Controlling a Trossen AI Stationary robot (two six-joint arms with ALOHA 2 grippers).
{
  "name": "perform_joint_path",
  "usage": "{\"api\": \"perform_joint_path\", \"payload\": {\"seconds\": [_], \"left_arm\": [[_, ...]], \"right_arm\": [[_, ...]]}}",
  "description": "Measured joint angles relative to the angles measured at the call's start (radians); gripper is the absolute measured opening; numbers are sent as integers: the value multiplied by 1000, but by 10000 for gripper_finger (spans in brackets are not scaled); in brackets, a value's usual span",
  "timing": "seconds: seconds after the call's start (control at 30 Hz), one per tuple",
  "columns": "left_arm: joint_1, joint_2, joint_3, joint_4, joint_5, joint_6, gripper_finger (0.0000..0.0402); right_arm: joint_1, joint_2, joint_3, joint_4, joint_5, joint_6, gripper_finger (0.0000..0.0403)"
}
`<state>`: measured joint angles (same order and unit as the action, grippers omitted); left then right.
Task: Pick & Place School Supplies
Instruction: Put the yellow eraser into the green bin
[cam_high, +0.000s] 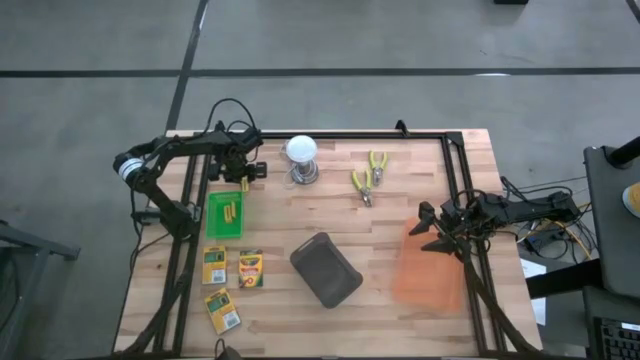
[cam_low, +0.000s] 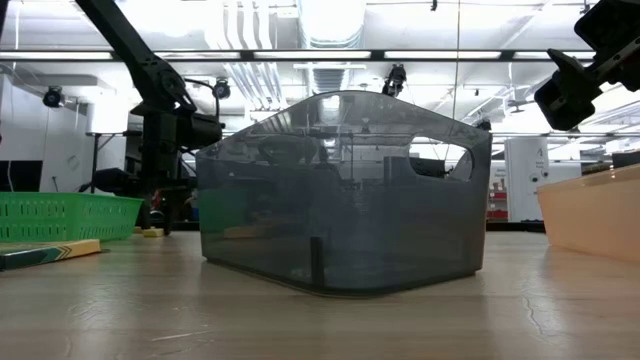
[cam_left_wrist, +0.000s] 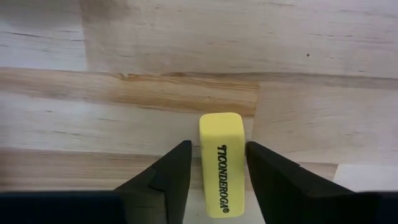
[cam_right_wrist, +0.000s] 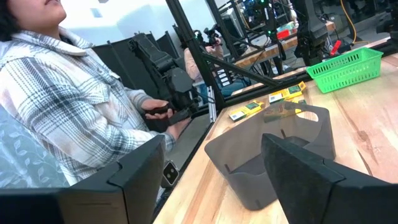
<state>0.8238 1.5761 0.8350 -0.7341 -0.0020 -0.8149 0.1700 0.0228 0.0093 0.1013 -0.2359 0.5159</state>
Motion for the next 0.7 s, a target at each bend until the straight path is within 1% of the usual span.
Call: {"api": "perform_joint_path", "payload": {"seconds": [0.2, 0.33, 0.57, 0.7], "left_arm": [[0, 1, -1, -3, -3, 1, 119], [0, 1, -1, -3, -2, 0, 103], [0, 1, -1, -2, 1, 1, 99], [0, -2, -1, -1, 2, 6, 98]], "right_arm": [[0, 0, 0, 0, 0, 0, 267], [0, 0, 0, 0, 0, 0, 266], [0, 0, 0, 0, 0, 0, 258], [0, 0, 0, 0, 0, 0, 260]]}}
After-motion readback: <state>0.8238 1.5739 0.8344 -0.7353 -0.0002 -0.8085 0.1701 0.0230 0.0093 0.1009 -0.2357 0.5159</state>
